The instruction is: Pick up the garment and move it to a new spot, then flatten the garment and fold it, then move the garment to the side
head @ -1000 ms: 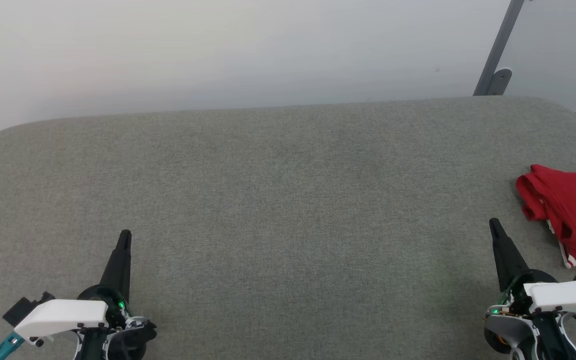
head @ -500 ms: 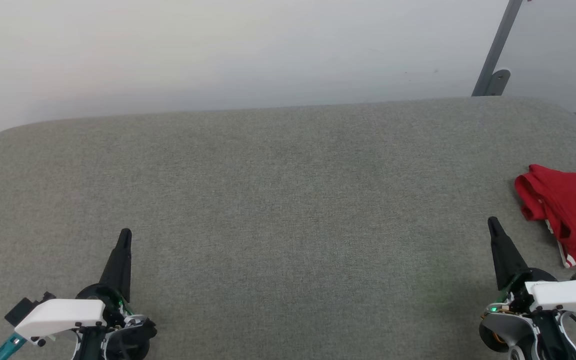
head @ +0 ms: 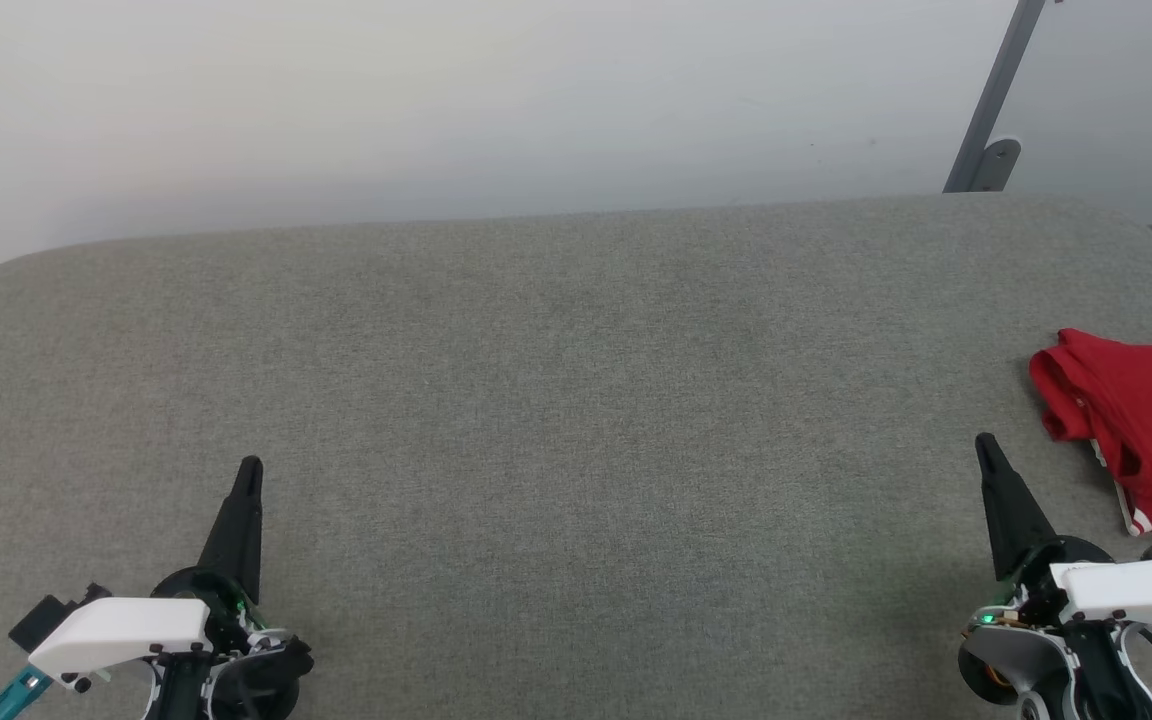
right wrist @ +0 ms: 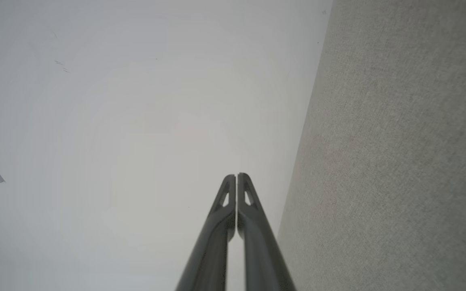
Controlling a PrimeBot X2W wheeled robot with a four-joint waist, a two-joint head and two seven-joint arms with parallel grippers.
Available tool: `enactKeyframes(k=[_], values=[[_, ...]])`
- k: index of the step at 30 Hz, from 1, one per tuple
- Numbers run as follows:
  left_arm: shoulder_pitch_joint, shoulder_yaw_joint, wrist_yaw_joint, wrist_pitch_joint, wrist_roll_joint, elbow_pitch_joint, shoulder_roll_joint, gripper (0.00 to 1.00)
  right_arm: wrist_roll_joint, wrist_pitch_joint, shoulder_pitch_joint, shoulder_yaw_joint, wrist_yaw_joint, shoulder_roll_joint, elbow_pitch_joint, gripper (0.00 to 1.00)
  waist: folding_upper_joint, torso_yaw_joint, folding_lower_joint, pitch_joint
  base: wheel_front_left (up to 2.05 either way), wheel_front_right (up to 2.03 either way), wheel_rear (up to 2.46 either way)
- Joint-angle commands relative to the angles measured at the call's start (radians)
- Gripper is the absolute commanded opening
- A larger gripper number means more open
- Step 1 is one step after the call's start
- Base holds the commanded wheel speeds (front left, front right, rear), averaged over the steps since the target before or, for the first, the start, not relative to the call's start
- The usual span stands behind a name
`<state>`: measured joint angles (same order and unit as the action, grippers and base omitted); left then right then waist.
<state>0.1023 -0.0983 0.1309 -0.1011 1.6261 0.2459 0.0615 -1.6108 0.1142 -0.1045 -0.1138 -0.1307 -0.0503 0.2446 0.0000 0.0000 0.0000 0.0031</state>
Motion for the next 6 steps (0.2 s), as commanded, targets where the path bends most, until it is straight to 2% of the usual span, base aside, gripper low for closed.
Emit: enactKeyframes(k=[1,6], values=[[0.012,-0.003,0.0,-0.005,-0.002,0.0,-0.002,0.0,-0.004,0.001,-0.009,-0.001,0.0,0.002,0.002,0.0,0.0,0.0,0.0,0.0,0.0,0.0,0.0],[0.012,-0.004,0.0,-0.005,-0.004,0.0,-0.003,0.0,-0.004,0.001,-0.009,-0.001,0.0,0.002,0.002,0.0,0.0,0.0,0.0,0.0,0.0,0.0,0.0]])
